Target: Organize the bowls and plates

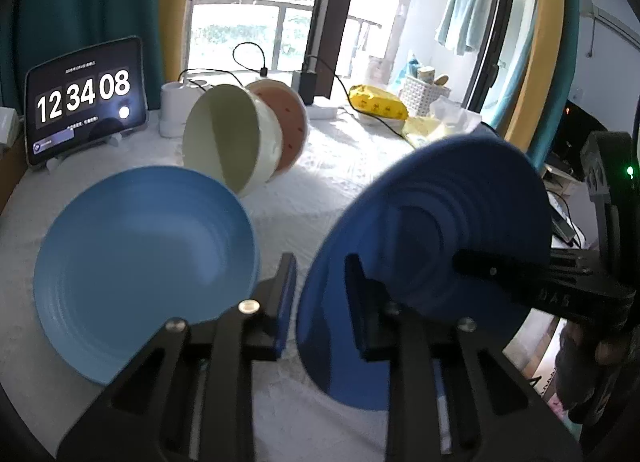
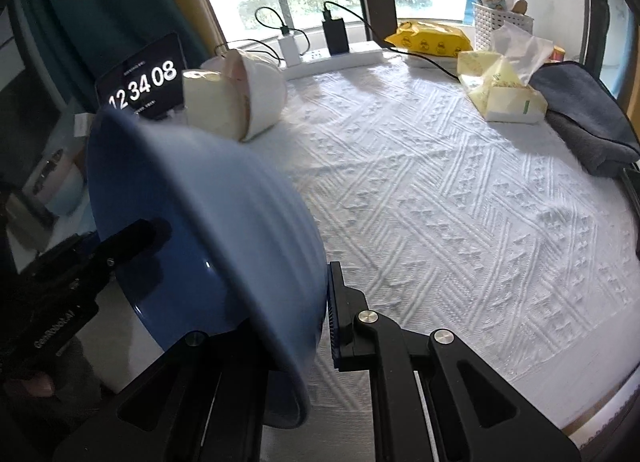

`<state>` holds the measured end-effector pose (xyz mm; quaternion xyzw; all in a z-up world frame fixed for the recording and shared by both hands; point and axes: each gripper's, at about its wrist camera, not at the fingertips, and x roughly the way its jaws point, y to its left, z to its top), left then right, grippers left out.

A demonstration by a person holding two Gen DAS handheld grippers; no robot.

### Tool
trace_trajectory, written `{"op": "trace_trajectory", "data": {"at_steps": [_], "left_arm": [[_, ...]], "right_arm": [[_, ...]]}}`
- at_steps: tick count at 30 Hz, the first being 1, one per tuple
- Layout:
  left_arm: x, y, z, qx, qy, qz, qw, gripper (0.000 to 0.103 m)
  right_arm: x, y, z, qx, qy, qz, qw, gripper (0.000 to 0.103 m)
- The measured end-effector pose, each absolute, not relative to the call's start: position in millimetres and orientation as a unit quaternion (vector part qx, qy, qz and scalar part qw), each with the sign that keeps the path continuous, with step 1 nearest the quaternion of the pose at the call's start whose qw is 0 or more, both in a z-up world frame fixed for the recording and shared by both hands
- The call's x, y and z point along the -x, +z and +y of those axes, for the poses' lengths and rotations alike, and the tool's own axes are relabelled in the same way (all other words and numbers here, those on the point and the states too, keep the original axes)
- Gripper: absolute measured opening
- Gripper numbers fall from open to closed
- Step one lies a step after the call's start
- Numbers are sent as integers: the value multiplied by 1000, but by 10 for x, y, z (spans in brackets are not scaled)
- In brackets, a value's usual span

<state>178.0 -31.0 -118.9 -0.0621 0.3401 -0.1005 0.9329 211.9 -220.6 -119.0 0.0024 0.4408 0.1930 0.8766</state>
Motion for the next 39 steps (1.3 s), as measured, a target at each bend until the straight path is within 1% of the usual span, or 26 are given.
{"op": "trace_trajectory", "data": {"at_steps": [8,11,14,19,21,22,23,27,29,35,39], "left_arm": [[-1807,-1067,-265,57,-108,327,937,23],[-1884,-1066,-241,58,-107,333,935,23],[-1965,-1086,-266,53,-102,340,933,23],[-2162,-1117,-289,54,-103,360,926,23],[-2233,-1136,-291,55,-99,368,923,23],[-2267,-1145,-295,54,-98,373,921,23],[-2302,-1155,-296,55,-97,378,919,23],[-2389,-1183,-311,53,-91,387,916,23],[-2416,-1202,-313,51,-88,391,915,23],[-2550,-1239,-329,41,-69,406,910,25],[-2579,-1217,-326,40,-67,406,911,25]], "right_arm": [[-2211,-1113,-2127,-17,196,452,870,9],[-2297,-1120,-2168,-33,195,462,865,9],[-2351,-1114,-2185,-39,189,464,864,13],[-2506,-1112,-2222,-45,180,465,866,15],[-2582,-1137,-2252,-49,177,470,863,18],[-2622,-1151,-2270,-50,173,473,863,22],[-2652,-1160,-2283,-52,172,475,861,25],[-2772,-1181,-2327,-57,174,483,856,28],[-2815,-1180,-2344,-57,172,484,856,34],[-2928,-1175,-2379,-71,176,486,853,36],[-2960,-1111,-2412,-79,170,469,863,37]]}}
